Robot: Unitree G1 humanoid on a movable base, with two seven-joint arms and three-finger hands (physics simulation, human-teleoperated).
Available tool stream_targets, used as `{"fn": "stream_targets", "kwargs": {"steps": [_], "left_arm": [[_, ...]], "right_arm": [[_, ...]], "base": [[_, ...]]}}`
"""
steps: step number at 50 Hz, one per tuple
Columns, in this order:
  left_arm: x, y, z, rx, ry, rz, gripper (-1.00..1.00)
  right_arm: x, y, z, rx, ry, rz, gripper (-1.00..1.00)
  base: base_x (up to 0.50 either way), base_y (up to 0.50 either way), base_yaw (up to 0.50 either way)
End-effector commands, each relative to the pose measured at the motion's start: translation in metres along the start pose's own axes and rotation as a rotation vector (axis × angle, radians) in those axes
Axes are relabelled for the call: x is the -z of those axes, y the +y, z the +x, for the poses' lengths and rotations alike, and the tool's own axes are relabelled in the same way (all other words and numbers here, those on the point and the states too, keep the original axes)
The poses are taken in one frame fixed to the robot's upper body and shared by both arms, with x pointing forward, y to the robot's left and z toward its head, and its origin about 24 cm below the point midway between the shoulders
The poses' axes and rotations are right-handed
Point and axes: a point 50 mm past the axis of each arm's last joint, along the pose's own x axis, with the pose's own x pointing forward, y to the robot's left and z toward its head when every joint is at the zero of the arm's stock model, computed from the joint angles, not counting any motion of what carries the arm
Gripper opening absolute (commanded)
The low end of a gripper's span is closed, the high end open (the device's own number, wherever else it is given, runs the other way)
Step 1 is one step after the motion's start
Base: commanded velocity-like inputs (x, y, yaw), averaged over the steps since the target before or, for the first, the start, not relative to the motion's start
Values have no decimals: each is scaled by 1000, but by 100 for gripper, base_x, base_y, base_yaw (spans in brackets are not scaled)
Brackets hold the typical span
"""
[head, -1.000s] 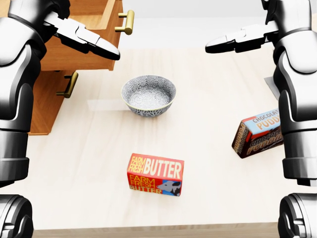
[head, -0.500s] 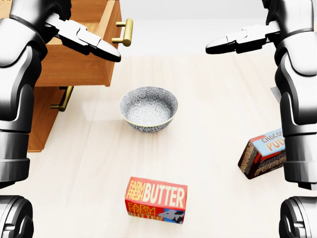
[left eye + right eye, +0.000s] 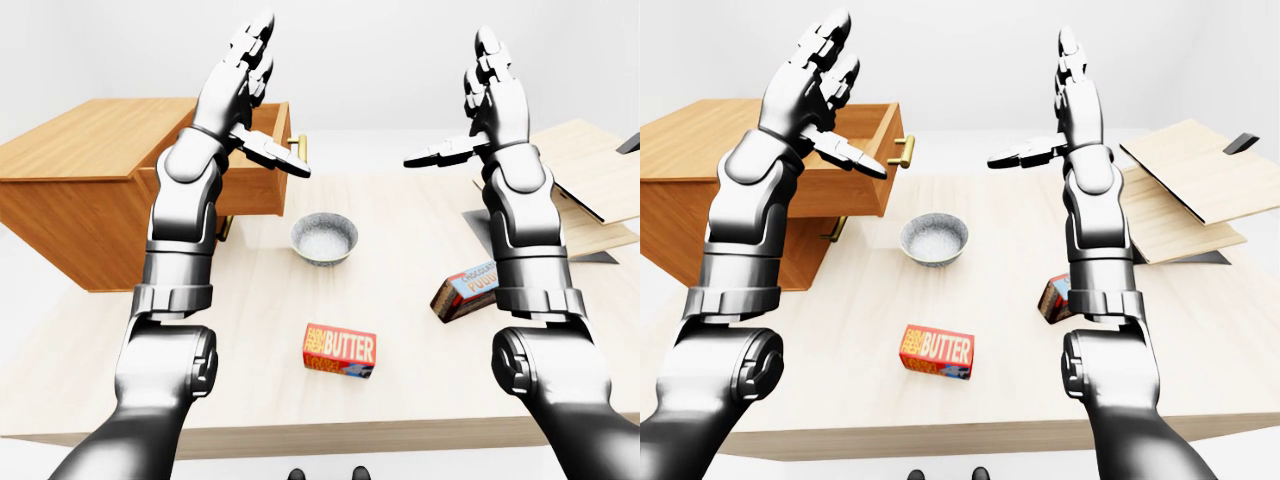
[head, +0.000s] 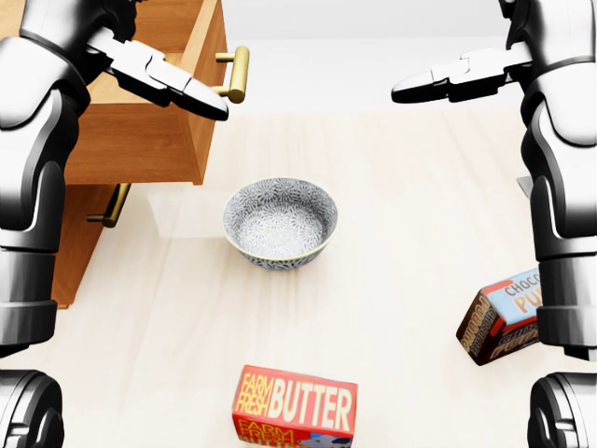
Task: Close the top drawer of the cabinet.
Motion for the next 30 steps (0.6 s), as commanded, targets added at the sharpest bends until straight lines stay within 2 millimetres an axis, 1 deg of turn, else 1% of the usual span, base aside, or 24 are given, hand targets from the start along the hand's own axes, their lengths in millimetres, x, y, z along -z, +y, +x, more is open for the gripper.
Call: {"fn": "stream_targets", "kwargs": {"steps": [1,11,19,28,29,30], "left_arm": [[-1,-2,-2,16,-13,2,100],[-8,-8,-7,59,-57,7,100],[-9,-14,-13,94,-76,27,100],[-11,-20,-19,132,-92,44,100],[-14,-29,-23,132,-120,53,100],[-19,-44,-29,133,-161,53,100]], "right_arm": [[1,-2,-2,13,-1,-11,100],[1,0,-2,18,-1,-18,100],[-3,-2,-3,21,-20,-22,100],[-3,-4,-4,24,-19,-26,100],[-3,-4,-4,24,-19,-26,100],[-3,-4,-4,25,-19,-27,100]], "base": [[0,0,0],[0,0,0],[0,0,0],[0,0,0],[0,0,0],[0,0,0]]}}
